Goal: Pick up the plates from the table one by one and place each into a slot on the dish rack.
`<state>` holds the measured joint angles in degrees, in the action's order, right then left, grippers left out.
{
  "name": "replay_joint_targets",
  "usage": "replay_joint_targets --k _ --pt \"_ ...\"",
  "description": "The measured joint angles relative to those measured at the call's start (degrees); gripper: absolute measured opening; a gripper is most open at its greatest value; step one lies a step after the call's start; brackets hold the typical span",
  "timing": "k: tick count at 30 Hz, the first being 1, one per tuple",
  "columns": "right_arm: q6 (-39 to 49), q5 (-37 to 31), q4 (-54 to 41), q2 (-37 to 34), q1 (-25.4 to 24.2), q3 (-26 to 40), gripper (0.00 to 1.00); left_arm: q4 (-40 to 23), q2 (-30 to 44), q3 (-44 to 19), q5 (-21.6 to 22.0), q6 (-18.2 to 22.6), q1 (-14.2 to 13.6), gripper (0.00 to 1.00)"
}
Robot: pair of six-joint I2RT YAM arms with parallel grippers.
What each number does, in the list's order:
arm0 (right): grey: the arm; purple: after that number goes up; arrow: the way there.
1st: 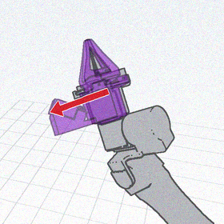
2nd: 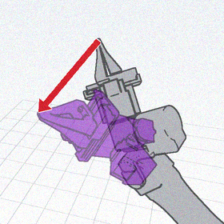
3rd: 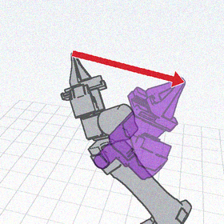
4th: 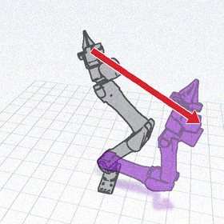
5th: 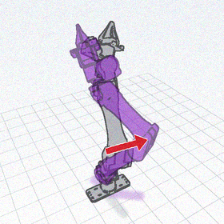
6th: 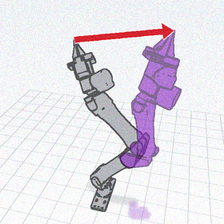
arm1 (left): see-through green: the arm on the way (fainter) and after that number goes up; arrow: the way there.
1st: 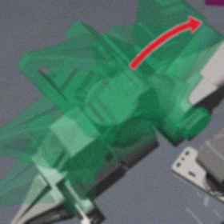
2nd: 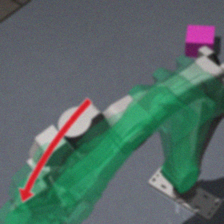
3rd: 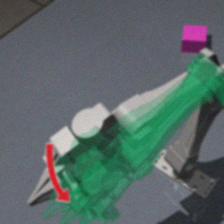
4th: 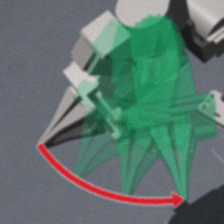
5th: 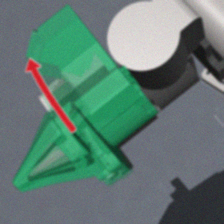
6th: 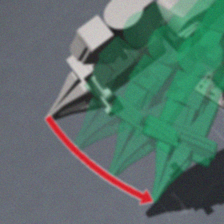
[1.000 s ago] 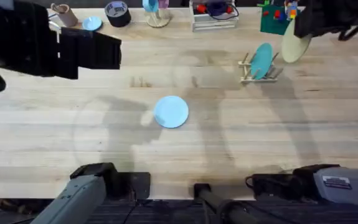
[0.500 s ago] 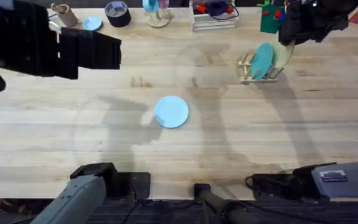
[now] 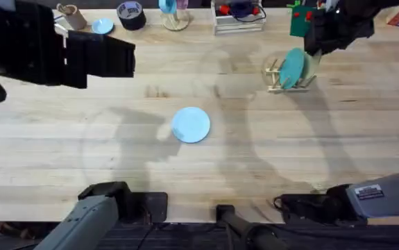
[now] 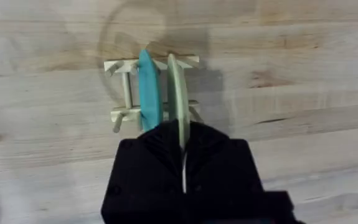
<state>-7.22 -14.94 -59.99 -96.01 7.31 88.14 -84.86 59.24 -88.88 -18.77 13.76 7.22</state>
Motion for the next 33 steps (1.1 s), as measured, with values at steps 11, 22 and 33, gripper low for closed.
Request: replay_joint_targets --k 11,22,33 --pt "0.0 0.0 0.2 -1.2 0.0 0.0 0.03 0.0 0.0 0.0 0.0 0.0 0.0 0.992" --pt "0.0 0.0 0.2 -2.7 0.0 0.0 0.03 0.0 0.0 0.0 0.0 0.0 0.0 0.992" --pt "0.0 0.0 0.2 -2.9 0.0 0.0 0.03 0.0 0.0 0.0 0.0 0.0 0.0 0.994"
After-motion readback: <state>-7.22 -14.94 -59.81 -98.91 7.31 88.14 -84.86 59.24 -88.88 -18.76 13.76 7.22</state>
